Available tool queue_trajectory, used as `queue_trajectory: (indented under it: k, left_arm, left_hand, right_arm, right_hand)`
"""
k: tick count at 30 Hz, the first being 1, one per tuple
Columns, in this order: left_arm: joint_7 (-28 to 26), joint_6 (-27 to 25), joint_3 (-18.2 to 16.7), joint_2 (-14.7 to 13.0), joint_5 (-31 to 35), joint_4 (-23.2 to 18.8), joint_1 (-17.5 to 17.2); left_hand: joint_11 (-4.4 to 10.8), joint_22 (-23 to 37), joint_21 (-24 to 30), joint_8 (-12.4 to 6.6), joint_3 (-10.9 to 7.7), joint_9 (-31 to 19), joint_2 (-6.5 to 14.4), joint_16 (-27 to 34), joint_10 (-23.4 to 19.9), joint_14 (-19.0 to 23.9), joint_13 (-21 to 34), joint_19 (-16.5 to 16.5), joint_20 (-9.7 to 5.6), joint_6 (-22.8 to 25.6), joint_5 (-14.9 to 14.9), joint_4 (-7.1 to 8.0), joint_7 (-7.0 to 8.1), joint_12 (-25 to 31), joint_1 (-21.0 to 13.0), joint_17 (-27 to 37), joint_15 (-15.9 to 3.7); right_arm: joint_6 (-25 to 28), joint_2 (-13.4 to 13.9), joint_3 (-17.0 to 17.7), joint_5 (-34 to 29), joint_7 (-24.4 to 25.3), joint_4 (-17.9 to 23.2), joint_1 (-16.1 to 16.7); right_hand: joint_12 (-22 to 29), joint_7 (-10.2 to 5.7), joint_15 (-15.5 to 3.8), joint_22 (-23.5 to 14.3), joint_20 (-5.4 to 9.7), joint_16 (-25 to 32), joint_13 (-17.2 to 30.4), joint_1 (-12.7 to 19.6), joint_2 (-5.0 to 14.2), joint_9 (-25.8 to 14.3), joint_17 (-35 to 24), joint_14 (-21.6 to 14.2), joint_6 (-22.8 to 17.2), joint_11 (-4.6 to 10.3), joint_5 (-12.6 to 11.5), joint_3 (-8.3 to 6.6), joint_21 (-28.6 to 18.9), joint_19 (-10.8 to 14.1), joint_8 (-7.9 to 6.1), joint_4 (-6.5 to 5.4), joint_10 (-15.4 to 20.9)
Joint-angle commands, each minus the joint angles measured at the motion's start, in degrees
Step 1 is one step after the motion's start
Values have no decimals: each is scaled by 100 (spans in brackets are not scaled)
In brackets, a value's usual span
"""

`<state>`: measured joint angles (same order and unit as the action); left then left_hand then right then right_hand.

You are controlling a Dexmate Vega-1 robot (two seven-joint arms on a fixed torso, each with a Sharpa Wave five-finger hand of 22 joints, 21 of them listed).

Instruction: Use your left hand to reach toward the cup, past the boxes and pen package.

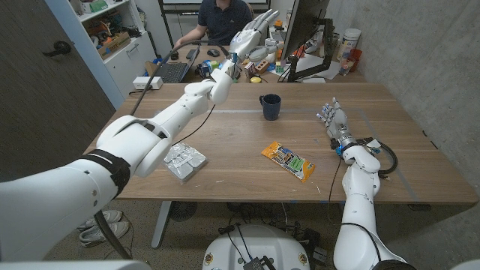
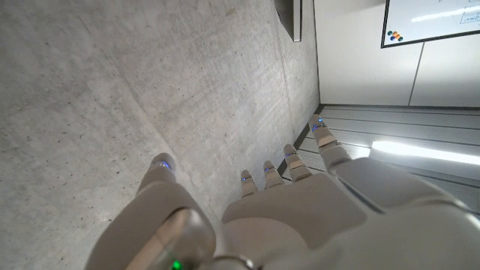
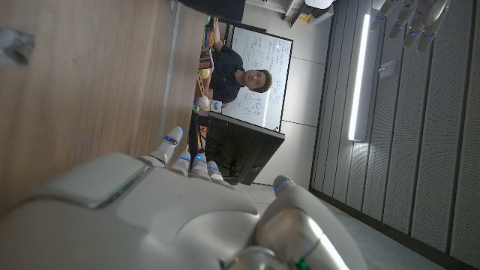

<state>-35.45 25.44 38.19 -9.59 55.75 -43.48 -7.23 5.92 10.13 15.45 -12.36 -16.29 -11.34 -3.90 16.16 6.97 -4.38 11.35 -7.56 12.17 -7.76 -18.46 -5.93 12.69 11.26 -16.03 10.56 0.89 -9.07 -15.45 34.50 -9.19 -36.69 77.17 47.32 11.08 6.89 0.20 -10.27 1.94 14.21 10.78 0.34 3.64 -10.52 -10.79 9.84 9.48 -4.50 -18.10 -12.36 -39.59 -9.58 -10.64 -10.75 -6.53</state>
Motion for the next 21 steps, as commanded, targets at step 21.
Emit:
queue_trajectory:
  k: [21]
  left_arm:
    - [1930, 138, 981, 947, 495, 2344, 1103]
  left_hand:
    - [-15, 16, -180, -38, 4, -42, -82, -151, 216, -332, 43, 53, 24, 71, -81, -152, 3, -18, -240, 48, 157]
  right_arm:
    - [-130, -88, 25, -24, 116, -209, -82]
  right_hand:
    - [15, -7, 98, -28, -33, 18, 24, -27, 579, -24, -8, 195, -65, 20, -52, 65, 43, -120, -55, 4, 48]
